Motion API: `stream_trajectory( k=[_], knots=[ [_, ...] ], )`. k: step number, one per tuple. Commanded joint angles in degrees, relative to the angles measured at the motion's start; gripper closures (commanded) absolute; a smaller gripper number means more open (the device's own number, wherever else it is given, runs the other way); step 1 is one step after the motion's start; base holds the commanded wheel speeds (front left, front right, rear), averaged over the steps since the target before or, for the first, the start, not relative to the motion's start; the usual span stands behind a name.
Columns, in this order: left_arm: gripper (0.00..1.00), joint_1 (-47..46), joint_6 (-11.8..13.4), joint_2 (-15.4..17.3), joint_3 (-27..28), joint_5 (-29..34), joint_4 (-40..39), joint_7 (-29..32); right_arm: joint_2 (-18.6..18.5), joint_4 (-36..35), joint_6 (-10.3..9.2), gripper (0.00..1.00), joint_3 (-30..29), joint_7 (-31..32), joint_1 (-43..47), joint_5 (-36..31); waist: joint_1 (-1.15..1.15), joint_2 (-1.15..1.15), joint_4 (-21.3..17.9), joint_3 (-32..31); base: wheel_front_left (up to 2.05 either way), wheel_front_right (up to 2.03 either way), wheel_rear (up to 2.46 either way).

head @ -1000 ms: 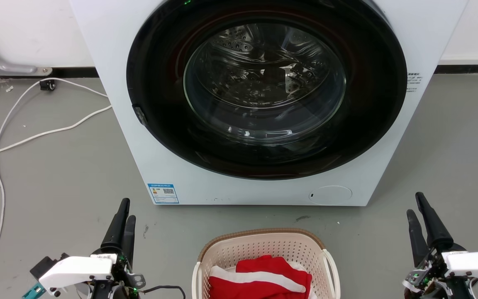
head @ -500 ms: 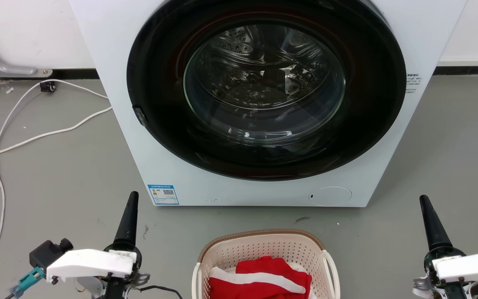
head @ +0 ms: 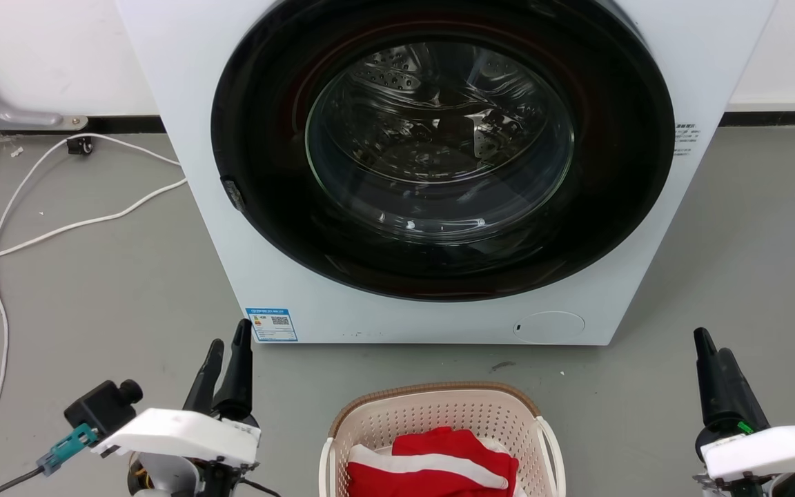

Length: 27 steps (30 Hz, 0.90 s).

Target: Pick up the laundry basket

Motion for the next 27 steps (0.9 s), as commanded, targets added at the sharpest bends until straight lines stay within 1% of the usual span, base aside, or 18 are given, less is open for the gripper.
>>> stream_trajectory(
  k=[1, 7, 12, 27],
  knots=[
    [0.00, -0.57, 0.26, 0.67, -0.33, 2.12, -1.01, -0.58, -0.01, -1.39, 0.00, 0.00, 0.11, -0.46, -0.30, -2.21, 0.00, 0.00, 0.00, -0.03, 0.00, 0.00, 0.00],
    [0.00, -0.42, 1.74, 1.93, -2.21, 8.57, -0.71, -1.74, 0.02, -2.73, 0.00, 0.00, 0.34, -0.66, 0.57, -8.40, 0.00, 0.00, -0.06, -0.13, 0.00, 0.00, 0.00],
    [0.00, -0.46, 2.92, 2.81, -3.72, 12.73, -0.73, -2.66, 0.04, -3.97, 0.00, 0.00, 0.04, -0.56, 1.34, -12.81, 0.00, 0.00, -0.04, -0.23, 0.00, 0.00, 0.00],
    [0.00, -0.42, 5.82, 5.00, -7.36, 22.55, -0.20, -5.19, 0.05, -7.80, 0.00, 0.00, 0.40, 0.40, 3.52, -24.45, 0.00, 0.00, -0.13, -0.52, 0.00, 0.00, 0.00]
  ],
)
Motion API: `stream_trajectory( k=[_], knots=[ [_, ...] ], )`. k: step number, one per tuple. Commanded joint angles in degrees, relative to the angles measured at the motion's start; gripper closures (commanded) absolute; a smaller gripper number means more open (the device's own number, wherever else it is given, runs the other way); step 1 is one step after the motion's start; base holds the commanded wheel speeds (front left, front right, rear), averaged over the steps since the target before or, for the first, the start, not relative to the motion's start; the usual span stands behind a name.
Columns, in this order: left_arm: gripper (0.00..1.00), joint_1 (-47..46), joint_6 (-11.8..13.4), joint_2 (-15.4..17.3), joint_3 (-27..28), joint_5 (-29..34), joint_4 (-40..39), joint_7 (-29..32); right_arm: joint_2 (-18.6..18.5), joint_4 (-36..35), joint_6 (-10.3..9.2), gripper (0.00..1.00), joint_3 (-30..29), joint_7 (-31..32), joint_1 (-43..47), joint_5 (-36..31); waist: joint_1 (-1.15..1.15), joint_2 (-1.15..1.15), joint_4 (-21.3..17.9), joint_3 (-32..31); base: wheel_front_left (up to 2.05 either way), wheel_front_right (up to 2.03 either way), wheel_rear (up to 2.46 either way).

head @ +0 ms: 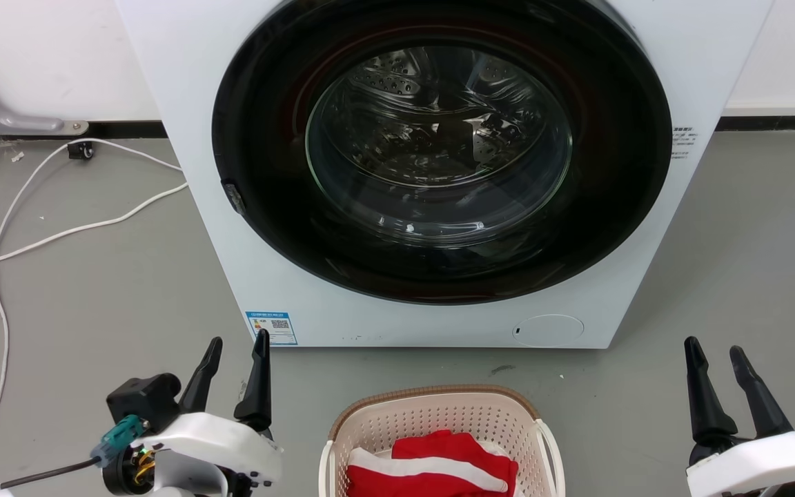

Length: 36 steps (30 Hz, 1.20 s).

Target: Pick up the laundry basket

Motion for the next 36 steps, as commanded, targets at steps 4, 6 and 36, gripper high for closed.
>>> stream_trajectory(
  k=[4, 6, 36],
  knots=[
    [0.00, -0.49, 0.80, 0.66, -0.98, 3.20, -0.27, -1.01, 0.02, -2.07, 0.00, 0.00, -0.01, 0.29, 0.64, -3.82, 0.00, 0.00, 0.06, -0.09, 0.00, 0.00, 0.00],
    [0.00, -0.51, 1.07, 0.79, -1.33, 4.18, -0.20, -1.36, 0.02, -2.56, 0.00, 0.00, -0.08, 0.47, 0.89, -5.12, 0.00, 0.00, 0.10, -0.12, 0.00, 0.00, 0.00],
    [0.00, -0.41, 2.70, 0.93, -3.23, 17.91, 1.90, -5.47, 0.03, -6.81, -0.01, 0.00, -0.51, 0.19, 3.66, -19.42, 0.00, 0.00, -0.01, -0.05, 0.00, 0.00, 0.00]
  ],
)
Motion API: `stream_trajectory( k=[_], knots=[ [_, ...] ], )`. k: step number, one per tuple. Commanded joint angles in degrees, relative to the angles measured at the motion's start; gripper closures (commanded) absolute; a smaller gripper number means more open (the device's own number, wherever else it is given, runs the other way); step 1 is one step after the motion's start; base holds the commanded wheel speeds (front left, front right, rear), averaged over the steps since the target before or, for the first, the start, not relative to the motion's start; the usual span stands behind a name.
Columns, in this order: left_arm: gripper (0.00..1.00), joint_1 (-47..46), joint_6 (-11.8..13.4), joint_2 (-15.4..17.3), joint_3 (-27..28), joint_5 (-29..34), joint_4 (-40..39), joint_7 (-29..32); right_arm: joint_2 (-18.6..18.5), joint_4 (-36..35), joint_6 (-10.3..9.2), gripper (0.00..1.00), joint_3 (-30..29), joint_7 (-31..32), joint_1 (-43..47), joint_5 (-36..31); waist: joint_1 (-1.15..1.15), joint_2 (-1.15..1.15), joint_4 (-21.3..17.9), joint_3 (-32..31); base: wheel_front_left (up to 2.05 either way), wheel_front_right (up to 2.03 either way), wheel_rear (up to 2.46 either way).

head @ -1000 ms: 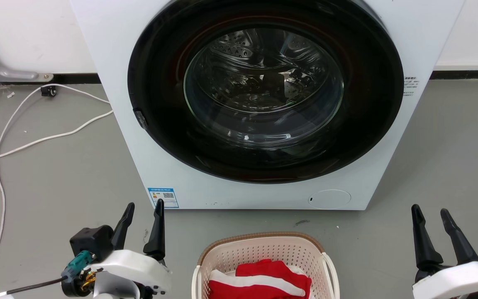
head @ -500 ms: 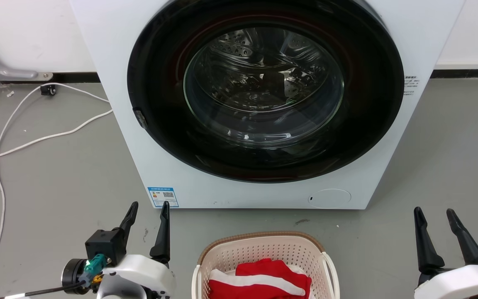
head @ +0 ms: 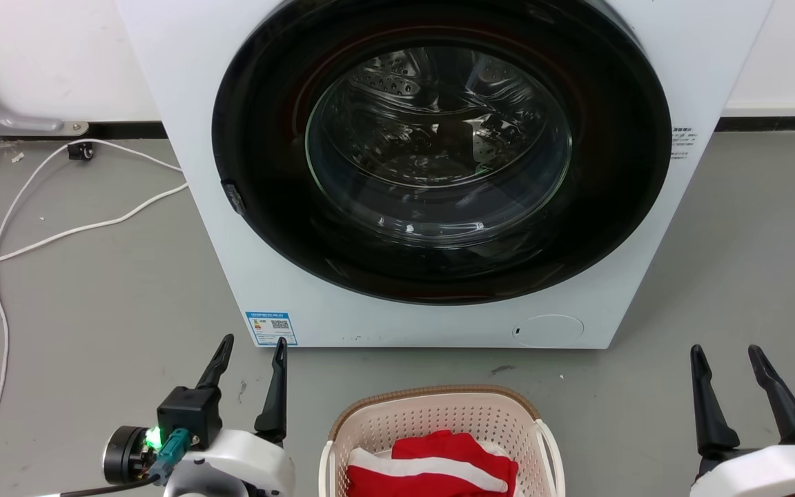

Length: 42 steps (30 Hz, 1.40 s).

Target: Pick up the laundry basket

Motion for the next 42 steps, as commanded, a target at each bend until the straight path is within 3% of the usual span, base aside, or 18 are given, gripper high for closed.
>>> stream_trajectory(
  k=[1, 22, 42],
  knots=[
    [0.00, -0.27, 0.25, 0.04, -0.03, 1.31, 0.02, -0.49, 0.03, -0.66, -0.02, 0.00, 0.03, -0.49, 0.82, -1.31, 0.00, 0.00, -0.01, -0.02, 0.00, 0.00, 0.00],
    [0.00, 1.05, -1.38, -1.40, 1.09, 8.89, 0.80, -2.70, 0.05, -0.54, -0.02, 0.00, -0.80, -2.87, 1.75, -5.74, 0.00, 0.00, -0.02, -0.04, 0.00, 0.00, 0.00],
    [0.00, 1.12, -2.77, -2.66, 3.17, 9.17, 2.09, -2.63, 0.05, 2.29, -0.03, 0.00, -0.65, -4.53, 0.07, -4.06, 0.00, 0.00, -0.22, 0.39, 0.00, 0.00, 0.00]
  ],
)
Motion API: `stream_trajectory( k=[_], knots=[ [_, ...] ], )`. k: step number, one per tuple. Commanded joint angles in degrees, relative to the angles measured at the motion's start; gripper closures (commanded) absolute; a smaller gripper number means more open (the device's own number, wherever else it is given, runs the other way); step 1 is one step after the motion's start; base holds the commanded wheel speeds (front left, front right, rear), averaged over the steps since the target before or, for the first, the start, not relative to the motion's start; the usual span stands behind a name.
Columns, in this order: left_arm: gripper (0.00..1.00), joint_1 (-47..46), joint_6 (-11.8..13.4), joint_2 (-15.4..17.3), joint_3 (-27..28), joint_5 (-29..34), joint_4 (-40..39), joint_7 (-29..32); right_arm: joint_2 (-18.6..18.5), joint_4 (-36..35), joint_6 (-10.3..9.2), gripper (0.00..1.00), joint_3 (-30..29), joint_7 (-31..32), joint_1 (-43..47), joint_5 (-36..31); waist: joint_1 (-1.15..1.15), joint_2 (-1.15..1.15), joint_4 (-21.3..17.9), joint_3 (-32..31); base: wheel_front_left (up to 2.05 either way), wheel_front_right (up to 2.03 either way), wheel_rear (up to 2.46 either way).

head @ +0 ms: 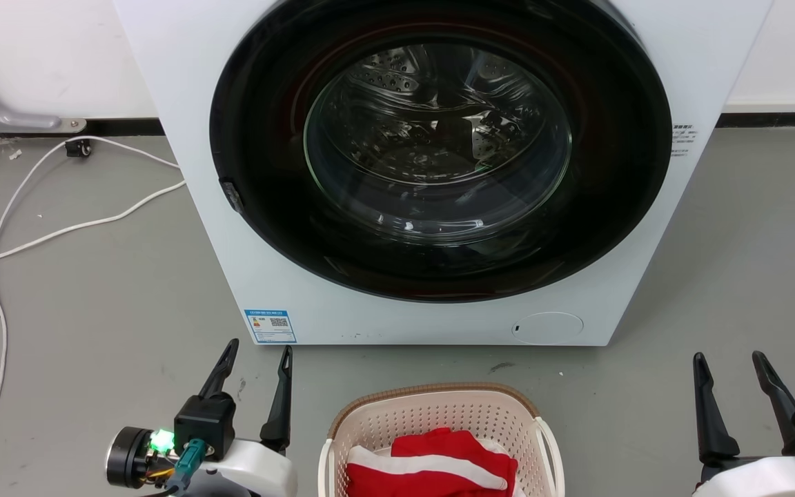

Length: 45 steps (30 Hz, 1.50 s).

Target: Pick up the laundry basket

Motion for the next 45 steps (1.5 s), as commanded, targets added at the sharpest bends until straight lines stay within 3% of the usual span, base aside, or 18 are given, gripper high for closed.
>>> stream_trajectory(
  k=[1, 13, 20, 27, 33, 37, 45],
  knots=[
    [0.00, 0.68, -0.30, -0.15, 0.23, 0.28, 0.16, -0.27, 0.06, 0.30, -0.03, 0.00, -0.06, -0.38, -0.52, -0.02, 0.00, 0.00, 0.01, 0.02, 0.00, 0.00, 0.00],
    [0.00, -0.68, -0.64, -0.07, 0.63, 1.03, 1.32, -0.21, 0.06, 2.04, -0.04, 0.00, -0.18, 1.83, -1.54, 1.59, 0.00, 0.00, 0.18, 1.05, 0.00, 0.00, 0.00],
    [0.00, -4.92, -2.38, 0.46, 0.97, -0.85, 5.93, 0.65, 0.07, 5.44, -0.04, 0.00, -0.47, 10.10, -4.85, 3.57, 0.00, 0.00, 0.16, 3.23, 0.00, 0.00, 0.00],
    [0.00, -10.42, -5.43, 0.57, -0.50, -4.72, 14.47, 11.26, -0.04, 12.47, -0.04, 0.00, 1.46, 25.40, -9.02, 4.80, 0.00, 0.00, 0.31, 5.34, 0.00, 0.00, 0.00],
    [0.00, -12.55, -6.64, 0.08, -3.51, -8.55, 22.17, 20.04, -2.17, 18.73, -0.04, 0.00, 5.95, 32.79, -11.75, 7.74, 0.00, 0.00, 0.01, 6.58, 0.00, 0.00, 0.00],
    [0.00, -14.04, -6.88, -0.04, -5.73, -10.56, 26.18, 23.14, -3.34, 23.02, -0.04, 0.00, 8.59, 34.16, -14.22, 9.76, 0.00, 0.00, -0.16, 8.00, 0.00, 0.00, 0.00],
    [0.00, -19.00, -6.97, 0.55, -10.05, -13.81, 33.76, 24.94, -3.71, 34.05, -0.04, 0.00, 12.16, 30.91, -21.57, 10.70, 0.00, 0.00, -1.07, 12.62, 0.00, 0.00, 0.00]
  ],
)
